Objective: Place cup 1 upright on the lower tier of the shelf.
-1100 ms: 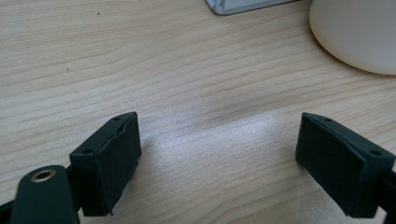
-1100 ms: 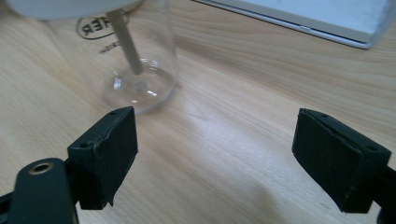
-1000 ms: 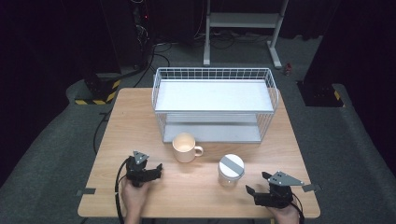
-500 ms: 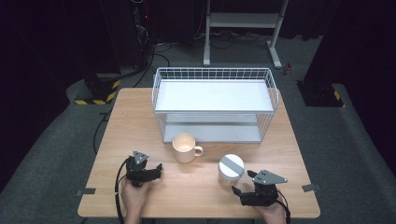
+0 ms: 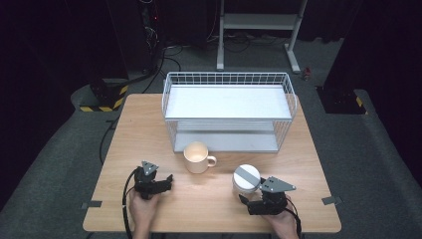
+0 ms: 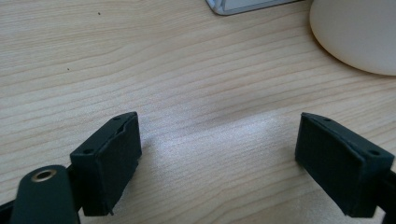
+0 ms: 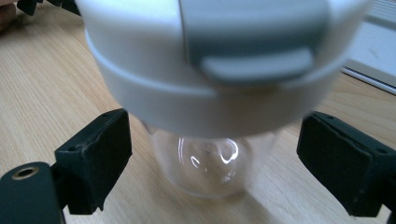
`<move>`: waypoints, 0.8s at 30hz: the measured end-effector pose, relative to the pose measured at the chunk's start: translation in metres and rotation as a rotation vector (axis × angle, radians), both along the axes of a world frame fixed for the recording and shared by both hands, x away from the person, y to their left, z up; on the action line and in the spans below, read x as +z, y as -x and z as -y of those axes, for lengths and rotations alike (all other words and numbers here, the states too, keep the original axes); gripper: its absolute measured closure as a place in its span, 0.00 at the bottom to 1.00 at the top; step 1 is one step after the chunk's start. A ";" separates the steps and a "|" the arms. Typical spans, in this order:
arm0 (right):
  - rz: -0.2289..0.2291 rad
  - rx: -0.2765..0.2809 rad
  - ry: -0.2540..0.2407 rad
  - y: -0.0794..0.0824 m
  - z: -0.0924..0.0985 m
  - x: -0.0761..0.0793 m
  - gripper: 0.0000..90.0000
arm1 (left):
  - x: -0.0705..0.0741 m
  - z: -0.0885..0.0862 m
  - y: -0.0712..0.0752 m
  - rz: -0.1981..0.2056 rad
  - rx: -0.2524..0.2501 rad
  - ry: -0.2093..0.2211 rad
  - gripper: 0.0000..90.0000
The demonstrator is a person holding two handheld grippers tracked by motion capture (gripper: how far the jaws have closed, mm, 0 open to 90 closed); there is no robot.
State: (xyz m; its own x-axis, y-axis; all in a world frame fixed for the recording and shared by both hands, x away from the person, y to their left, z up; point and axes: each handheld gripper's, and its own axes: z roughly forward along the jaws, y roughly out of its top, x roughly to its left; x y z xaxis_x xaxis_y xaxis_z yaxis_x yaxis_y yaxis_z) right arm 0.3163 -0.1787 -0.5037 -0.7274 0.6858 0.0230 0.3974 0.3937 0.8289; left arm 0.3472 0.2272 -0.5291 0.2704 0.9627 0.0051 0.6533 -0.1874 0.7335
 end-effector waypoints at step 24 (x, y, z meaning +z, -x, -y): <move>0.057 0.004 0.002 -0.011 -0.017 -0.002 0.21 | 0.000 0.000 0.000 0.000 0.001 0.000 0.17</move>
State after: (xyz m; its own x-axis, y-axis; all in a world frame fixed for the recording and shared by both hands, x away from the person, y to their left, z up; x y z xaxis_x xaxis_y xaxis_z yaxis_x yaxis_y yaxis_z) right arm 0.3269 -0.1620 -0.5054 -0.7305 0.6826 -0.0204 0.3476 0.3973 0.8493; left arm 0.3472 0.2273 -0.5290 0.2696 0.9630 0.0047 0.6534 -0.1865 0.7337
